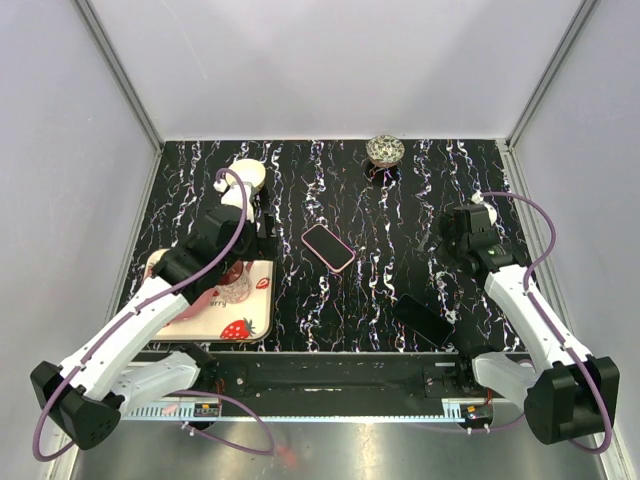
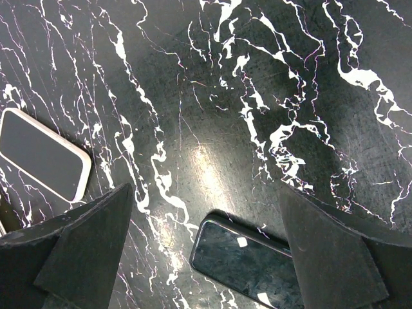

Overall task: Take the phone out of the phone case
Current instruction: Pick up the phone at the center of the board.

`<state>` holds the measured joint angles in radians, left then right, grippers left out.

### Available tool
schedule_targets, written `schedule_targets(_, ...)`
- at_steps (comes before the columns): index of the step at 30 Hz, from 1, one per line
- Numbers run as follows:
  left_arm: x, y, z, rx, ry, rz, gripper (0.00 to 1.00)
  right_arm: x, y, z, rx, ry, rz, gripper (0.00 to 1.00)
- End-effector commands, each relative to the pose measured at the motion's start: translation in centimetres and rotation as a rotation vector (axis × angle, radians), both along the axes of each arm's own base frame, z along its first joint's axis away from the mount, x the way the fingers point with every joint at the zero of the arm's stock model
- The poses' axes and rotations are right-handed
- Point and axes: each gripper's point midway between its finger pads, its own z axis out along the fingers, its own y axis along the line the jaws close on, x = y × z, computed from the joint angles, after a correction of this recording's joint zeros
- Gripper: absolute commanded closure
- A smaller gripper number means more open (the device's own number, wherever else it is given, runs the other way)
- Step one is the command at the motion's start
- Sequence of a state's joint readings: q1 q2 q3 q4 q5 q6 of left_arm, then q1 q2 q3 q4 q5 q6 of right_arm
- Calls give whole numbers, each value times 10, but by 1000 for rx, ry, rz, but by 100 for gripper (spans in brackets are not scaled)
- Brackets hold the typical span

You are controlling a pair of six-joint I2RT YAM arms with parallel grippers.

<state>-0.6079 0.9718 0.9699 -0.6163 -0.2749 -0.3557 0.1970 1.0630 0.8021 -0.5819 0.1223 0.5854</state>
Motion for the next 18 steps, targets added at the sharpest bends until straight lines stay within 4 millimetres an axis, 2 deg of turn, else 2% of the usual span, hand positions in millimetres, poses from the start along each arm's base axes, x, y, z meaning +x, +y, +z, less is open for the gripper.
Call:
schedule_targets(1, 6, 2, 17, -58, -56, 60, 1, 0, -2, 6, 6, -26, -16, 0)
schedule_targets(2, 3, 0, 16, -71, -26, 46, 1, 0, -1, 6, 8, -25, -11, 0)
schedule_targets(5, 2, -7, 29, -131, -14, 12, 1, 2, 5, 5, 22, -12, 17, 0)
schedule_targets(9, 7, 0, 29, -123, 0, 38, 1, 10, 29, 10, 92, -21, 99, 0)
schedule_targets(11, 11, 7, 18, -108, 46, 70, 1, 17, 52, 9, 104, -25, 157, 0)
schedule_targets(12, 11, 8, 12, -111, 68, 77, 1, 22, 64, 15, 108, -37, 187, 0)
schedule_targets(13, 12, 8, 6, -111, 91, 83, 1, 19, 88, 16, 104, -34, 265, 0)
schedule_targets(14, 13, 9, 2, -122, 105, 86, 1, 22, 101, 3, 84, 7, 309, 0)
schedule_targets(15, 12, 9, -3, -128, 123, 93, 1, 29, 119, 12, 66, -8, 373, 0)
schedule_targets(17, 12, 7, -7, -137, 146, 84, 1, 27, 155, -3, 43, 72, 497, 0)
schedule_targets(18, 12, 7, -7, -135, 151, 83, 1, 26, 166, -10, 29, 96, 562, 0)
